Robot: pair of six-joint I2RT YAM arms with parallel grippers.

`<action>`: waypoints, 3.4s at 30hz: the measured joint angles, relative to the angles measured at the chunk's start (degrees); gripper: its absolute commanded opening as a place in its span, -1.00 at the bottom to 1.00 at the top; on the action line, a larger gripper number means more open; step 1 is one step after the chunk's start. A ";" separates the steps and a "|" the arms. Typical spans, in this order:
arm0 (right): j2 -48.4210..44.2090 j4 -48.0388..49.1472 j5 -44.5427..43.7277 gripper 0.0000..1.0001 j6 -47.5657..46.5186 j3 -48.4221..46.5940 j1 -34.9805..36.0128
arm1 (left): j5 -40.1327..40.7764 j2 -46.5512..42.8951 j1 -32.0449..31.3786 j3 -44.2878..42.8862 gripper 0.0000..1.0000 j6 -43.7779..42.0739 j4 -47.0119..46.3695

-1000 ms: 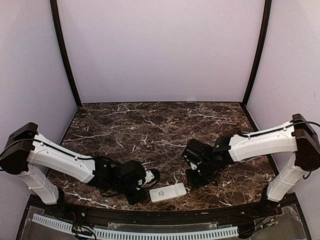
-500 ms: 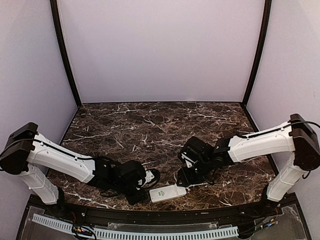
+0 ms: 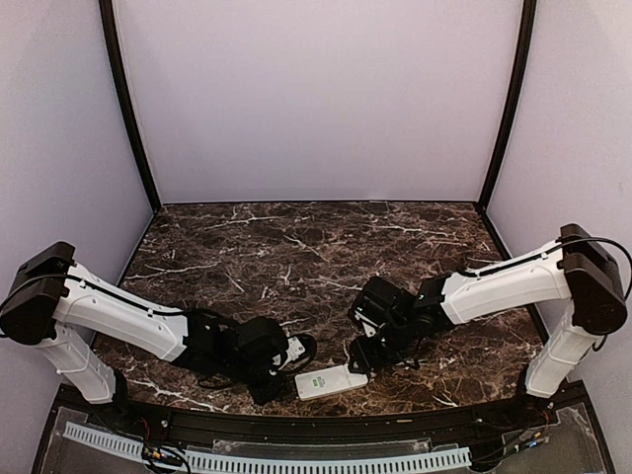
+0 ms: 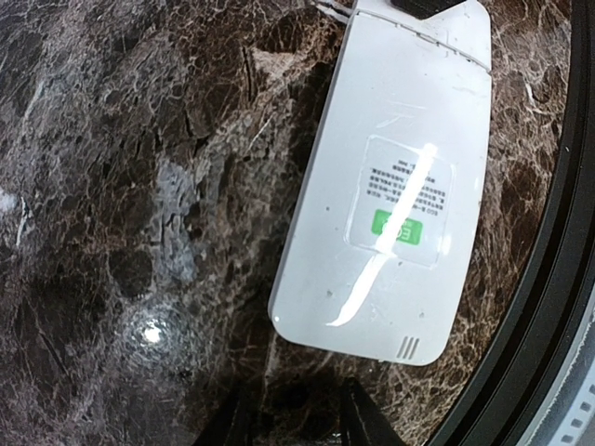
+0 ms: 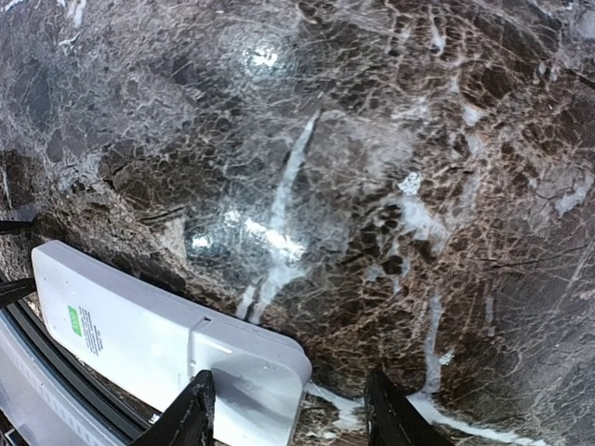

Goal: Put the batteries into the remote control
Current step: Press the battery cover on the remote control.

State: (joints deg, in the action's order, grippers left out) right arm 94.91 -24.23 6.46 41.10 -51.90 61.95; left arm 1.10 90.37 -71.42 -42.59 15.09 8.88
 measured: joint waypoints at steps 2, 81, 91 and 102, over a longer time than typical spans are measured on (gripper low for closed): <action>0.07 0.13 -0.07 -0.06 0.13 0.00 0.28 | 0.00 0.00 0.00 0.00 -0.36 -0.09 0.00; 9.92 -17.07 -9.73 -1.00 8.24 -13.64 7.56 | -3.28 0.48 0.04 -0.42 -0.55 -0.81 0.04; 7.85 -16.33 -9.25 -0.92 8.24 -11.30 7.56 | -3.39 0.42 0.04 -0.42 -0.52 -0.94 0.00; -2.64 -19.50 -11.43 -0.86 5.92 -6.99 1.46 | -0.31 -2.82 0.09 -0.09 -0.44 -1.01 0.22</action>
State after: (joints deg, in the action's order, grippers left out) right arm 92.27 -43.72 -4.97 47.03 -58.89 63.42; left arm 0.80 87.55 -71.33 -42.68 14.09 9.10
